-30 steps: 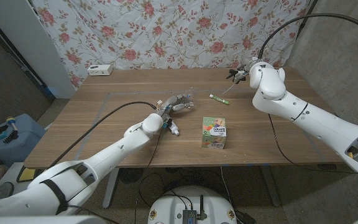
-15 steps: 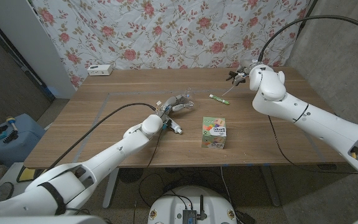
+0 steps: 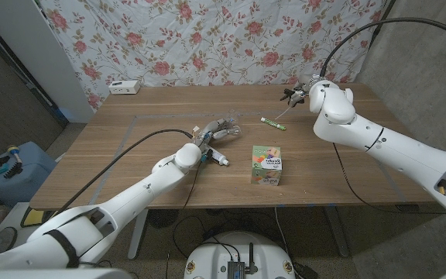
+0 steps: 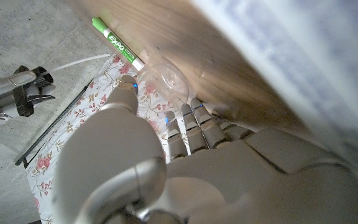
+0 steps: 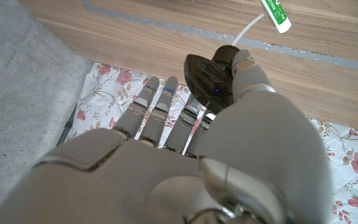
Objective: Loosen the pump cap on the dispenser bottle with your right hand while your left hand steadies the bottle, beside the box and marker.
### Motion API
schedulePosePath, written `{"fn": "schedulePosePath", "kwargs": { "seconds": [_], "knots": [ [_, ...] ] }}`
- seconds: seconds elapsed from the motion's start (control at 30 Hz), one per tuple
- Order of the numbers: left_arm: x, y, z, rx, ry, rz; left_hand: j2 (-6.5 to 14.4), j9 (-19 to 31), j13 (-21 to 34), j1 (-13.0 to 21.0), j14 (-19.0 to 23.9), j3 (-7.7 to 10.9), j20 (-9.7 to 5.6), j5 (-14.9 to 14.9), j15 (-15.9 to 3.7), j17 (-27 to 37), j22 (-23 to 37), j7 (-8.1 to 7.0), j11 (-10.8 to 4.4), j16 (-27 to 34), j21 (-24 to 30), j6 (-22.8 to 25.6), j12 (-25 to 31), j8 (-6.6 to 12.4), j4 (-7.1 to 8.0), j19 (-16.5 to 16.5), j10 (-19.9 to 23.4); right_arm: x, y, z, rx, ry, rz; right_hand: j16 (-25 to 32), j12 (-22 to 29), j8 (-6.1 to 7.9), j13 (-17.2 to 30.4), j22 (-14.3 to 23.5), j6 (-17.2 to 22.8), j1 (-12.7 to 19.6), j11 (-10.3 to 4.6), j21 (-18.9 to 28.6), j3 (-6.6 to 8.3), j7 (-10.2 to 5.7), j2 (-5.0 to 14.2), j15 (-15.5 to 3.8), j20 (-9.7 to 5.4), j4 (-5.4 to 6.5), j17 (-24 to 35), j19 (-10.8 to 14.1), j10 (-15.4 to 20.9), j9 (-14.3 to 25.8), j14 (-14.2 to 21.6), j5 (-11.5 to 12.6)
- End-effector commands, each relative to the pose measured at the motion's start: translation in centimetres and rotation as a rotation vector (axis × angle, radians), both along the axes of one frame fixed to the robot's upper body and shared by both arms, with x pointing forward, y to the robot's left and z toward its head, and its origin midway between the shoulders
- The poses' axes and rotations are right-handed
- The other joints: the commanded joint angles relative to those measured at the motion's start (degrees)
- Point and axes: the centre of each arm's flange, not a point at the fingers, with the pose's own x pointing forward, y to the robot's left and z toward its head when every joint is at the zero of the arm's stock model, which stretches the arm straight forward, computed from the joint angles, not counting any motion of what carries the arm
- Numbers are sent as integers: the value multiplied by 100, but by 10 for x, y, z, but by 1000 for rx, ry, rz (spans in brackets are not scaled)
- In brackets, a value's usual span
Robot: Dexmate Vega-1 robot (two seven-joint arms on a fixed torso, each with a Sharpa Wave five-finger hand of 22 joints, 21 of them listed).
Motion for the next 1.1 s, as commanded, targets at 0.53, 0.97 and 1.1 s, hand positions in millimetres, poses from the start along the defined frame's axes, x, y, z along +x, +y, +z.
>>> {"fn": "schedulePosePath", "kwargs": {
  "seconds": [0.53,0.97,1.1],
  "knots": [
    [-2,6,15,-28,-15,-6,-129,4,-53,-201,-1452,-227,616,150,700,24,11,169,198,12,-16,-749,4,-54,58,-790,-966,6,-2,0,8,5,0,7,11,8,6,13,71,2,-48,-2,-17,7,35,-896,26,-6,25,54,118,34,51,46],
    [-17,13,27,-79,-53,-7,-183,2,-59,-367,-1686,-341,636,188,755,27,12,279,227,26,-22,-944,27,-33,121,-969,-1179,13,-11,-13,42,-23,-25,-15,-3,-11,9,13,54,-12,-45,0,-13,6,24,-895,29,-6,13,62,98,34,41,45],
    [-21,15,30,-90,-65,-6,-190,2,-60,-409,-1719,-365,655,194,763,28,13,293,240,29,-19,-960,38,-26,138,-991,-1190,15,-15,-19,69,-36,-35,-10,-9,-16,9,13,49,-18,-45,1,-17,7,23,-893,32,-4,16,63,89,34,49,45]
  ]
}}
